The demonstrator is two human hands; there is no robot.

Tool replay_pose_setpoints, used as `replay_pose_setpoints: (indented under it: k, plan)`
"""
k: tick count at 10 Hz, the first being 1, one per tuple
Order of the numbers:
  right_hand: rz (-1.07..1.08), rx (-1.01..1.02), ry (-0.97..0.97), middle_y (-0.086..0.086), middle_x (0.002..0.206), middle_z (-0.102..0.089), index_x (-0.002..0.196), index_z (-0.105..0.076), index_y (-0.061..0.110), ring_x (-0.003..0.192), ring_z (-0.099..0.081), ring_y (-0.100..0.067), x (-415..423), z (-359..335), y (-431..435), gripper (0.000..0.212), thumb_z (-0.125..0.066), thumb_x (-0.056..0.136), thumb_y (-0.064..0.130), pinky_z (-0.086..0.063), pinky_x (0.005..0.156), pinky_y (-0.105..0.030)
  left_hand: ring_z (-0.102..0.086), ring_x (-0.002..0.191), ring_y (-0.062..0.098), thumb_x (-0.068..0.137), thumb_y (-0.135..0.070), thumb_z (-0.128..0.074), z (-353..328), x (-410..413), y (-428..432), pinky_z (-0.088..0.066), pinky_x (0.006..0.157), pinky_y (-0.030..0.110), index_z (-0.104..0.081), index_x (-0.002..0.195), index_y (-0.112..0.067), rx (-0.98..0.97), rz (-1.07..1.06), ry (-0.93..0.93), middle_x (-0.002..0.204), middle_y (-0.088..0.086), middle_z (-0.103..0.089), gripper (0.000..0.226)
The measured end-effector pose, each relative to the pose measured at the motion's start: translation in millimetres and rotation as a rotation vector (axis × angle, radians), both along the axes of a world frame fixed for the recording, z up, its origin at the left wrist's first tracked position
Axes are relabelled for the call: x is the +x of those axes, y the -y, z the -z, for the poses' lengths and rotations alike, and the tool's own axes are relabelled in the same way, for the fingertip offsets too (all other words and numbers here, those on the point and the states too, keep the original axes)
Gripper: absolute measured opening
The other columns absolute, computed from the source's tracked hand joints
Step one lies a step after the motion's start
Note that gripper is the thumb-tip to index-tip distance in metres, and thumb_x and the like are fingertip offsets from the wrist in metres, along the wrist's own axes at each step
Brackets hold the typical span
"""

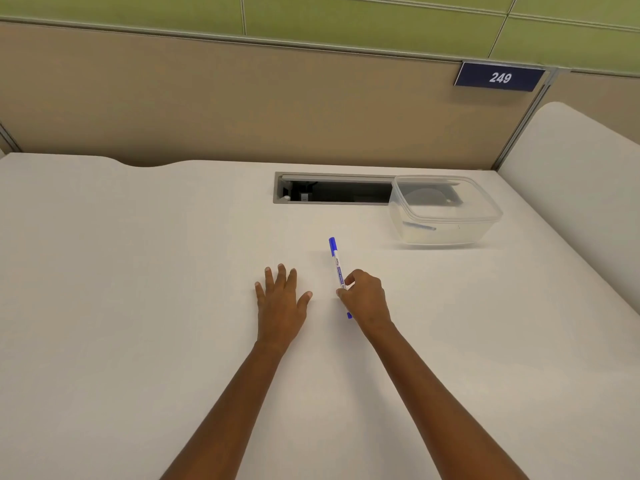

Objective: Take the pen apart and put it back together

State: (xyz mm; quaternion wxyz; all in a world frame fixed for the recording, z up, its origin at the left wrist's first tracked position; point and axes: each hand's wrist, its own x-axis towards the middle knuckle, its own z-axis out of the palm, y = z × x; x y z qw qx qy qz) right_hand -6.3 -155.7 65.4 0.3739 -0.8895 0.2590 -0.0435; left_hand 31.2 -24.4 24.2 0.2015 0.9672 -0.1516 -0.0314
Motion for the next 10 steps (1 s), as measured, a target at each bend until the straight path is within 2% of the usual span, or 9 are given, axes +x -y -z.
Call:
replay_pose_setpoints:
  k: [2, 4, 5, 7, 8, 9, 10]
  plan:
    - [0.027, 0.036, -0.039, -0.020, 0.089, -0.062, 0.092, -0.056, -0.003, 0.073, -0.063, -0.040, -1, 4, -3, 0.015, -0.054, 0.080, 0.006, -0.053, 0.068, -0.041, -0.003, 0.144, 0.029, 0.096, -0.041, -0.025, 14, 1, 0, -0.001, 0.116, 0.044, -0.015, 0.144, -0.013, 0.091, 0.002, 0.031, 0.157, 0.010, -0.008, 0.056]
    - [0.017, 0.046, -0.068, -0.021, 0.089, -0.060, 0.092, -0.054, -0.002, 0.080, -0.064, -0.043, -4, 7, -6, 0.013, -0.053, 0.081, 0.006, -0.054, 0.075, -0.049, -0.009, 0.144, 0.026, 0.097, -0.041, -0.023, 21, 1, 0, -0.003, 0.116, 0.043, -0.015, 0.144, -0.013, 0.128, -0.002, 0.103, 0.156, 0.011, -0.011, 0.055]
    - [0.003, 0.028, -0.076, -0.019, 0.088, -0.058, 0.084, -0.050, 0.004, 0.080, -0.064, -0.042, -5, 9, -7, 0.004, -0.052, 0.082, 0.007, -0.054, 0.075, -0.049, -0.009, 0.144, 0.027, 0.097, -0.040, -0.022, 21, 0, 0, -0.002, 0.116, 0.042, -0.014, 0.144, -0.013, 0.135, 0.001, 0.106, 0.156, 0.011, -0.010, 0.055]
    - [0.007, 0.023, -0.082, -0.023, 0.098, -0.062, 0.095, -0.055, -0.003, 0.080, -0.064, -0.042, -4, 11, -6, 0.018, -0.053, 0.081, 0.008, -0.054, 0.076, -0.050, -0.008, 0.144, 0.026, 0.097, -0.039, -0.021, 21, 1, 0, -0.002, 0.116, 0.041, -0.013, 0.144, -0.014, 0.141, 0.002, 0.100, 0.157, 0.011, -0.009, 0.054]
    - [0.006, 0.035, -0.076, -0.022, 0.097, -0.064, 0.096, -0.055, -0.002, 0.076, -0.065, -0.039, -4, 13, -4, 0.021, -0.056, 0.081, 0.012, -0.055, 0.072, -0.041, -0.008, 0.144, 0.025, 0.097, -0.039, -0.022, 21, 0, -1, -0.002, 0.116, 0.042, -0.013, 0.144, -0.014, 0.133, 0.004, 0.096, 0.157, 0.011, -0.009, 0.054]
    - [-0.004, 0.033, -0.070, -0.021, 0.097, -0.065, 0.097, -0.056, -0.001, 0.067, -0.055, -0.027, -4, 15, 0, 0.025, -0.058, 0.082, 0.018, -0.043, 0.062, -0.028, -0.008, 0.144, 0.025, 0.097, -0.038, -0.022, 21, 0, -1, -0.002, 0.116, 0.042, -0.014, 0.144, -0.014, 0.123, 0.004, 0.093, 0.157, 0.011, -0.009, 0.054]
    - [0.008, 0.034, -0.062, -0.019, 0.099, -0.066, 0.097, -0.058, -0.001, 0.080, -0.058, -0.030, -4, 14, 8, 0.023, -0.057, 0.083, 0.017, -0.040, 0.066, -0.027, -0.008, 0.144, 0.025, 0.097, -0.038, -0.023, 19, 1, 0, -0.002, 0.116, 0.041, -0.015, 0.144, -0.015, 0.101, -0.014, 0.090, 0.157, 0.009, -0.010, 0.053]
